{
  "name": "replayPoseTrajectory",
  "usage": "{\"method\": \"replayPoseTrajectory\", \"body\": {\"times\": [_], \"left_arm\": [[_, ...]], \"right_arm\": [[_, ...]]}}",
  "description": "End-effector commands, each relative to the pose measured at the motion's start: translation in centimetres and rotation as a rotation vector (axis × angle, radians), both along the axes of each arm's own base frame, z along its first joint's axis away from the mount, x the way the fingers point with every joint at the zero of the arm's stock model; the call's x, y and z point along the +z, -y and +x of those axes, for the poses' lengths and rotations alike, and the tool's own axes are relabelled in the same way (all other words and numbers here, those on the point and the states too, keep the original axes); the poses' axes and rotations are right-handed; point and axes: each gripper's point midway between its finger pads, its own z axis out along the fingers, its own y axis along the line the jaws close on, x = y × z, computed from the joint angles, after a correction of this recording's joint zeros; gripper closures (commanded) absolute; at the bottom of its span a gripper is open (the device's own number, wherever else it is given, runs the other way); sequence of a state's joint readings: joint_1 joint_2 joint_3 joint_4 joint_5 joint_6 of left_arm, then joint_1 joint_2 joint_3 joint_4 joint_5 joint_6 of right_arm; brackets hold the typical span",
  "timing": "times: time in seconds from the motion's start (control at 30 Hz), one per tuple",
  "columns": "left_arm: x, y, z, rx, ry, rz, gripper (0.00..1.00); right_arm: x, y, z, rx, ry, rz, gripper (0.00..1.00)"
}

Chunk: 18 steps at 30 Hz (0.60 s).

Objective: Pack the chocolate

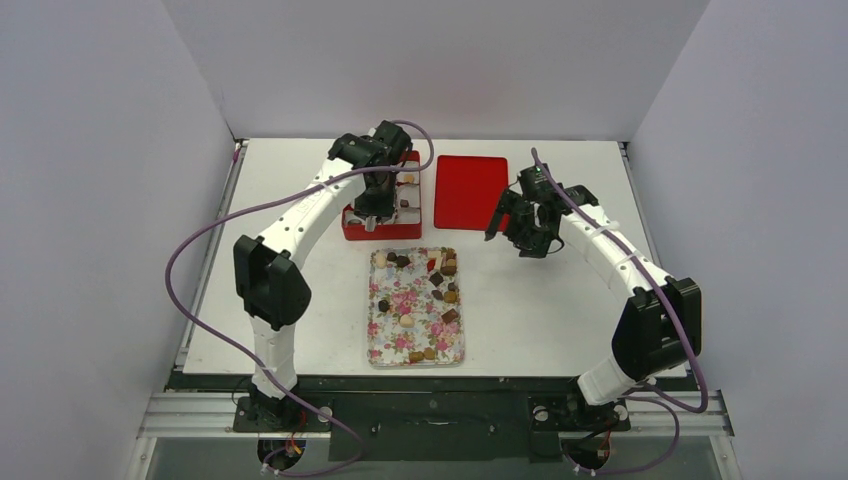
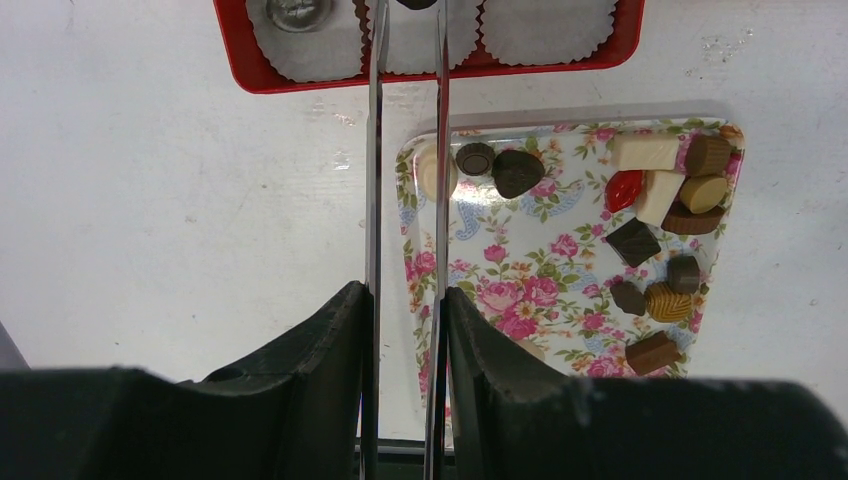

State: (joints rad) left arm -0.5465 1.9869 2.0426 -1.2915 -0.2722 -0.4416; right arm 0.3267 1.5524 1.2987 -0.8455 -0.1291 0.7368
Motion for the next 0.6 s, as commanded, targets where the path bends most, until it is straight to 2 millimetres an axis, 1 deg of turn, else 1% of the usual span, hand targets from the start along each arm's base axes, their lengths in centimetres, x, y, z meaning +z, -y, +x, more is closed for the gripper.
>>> {"method": "replayPoseTrajectory", "body": {"times": [0.0,0.33,0.57], "left_arm": [[0.13,0.29,1.16,-0.018,0.032,-0.028,0.72],[-0.51,-0.03,1.11,-0.019,0.013,-0.024,0.72],[-0.52,-0.13,0.99,-0.017,0.012,-0.024,0.68]], "right_arm": [[1.34,0.04,1.08,0.005,0.037,0.005,0.20],[1.21,0.62,1.04,-0.009,0.034,-0.001,0.20],[1.22,0.87,0.89,-0.014,0.036,-0.004,0.20]]}}
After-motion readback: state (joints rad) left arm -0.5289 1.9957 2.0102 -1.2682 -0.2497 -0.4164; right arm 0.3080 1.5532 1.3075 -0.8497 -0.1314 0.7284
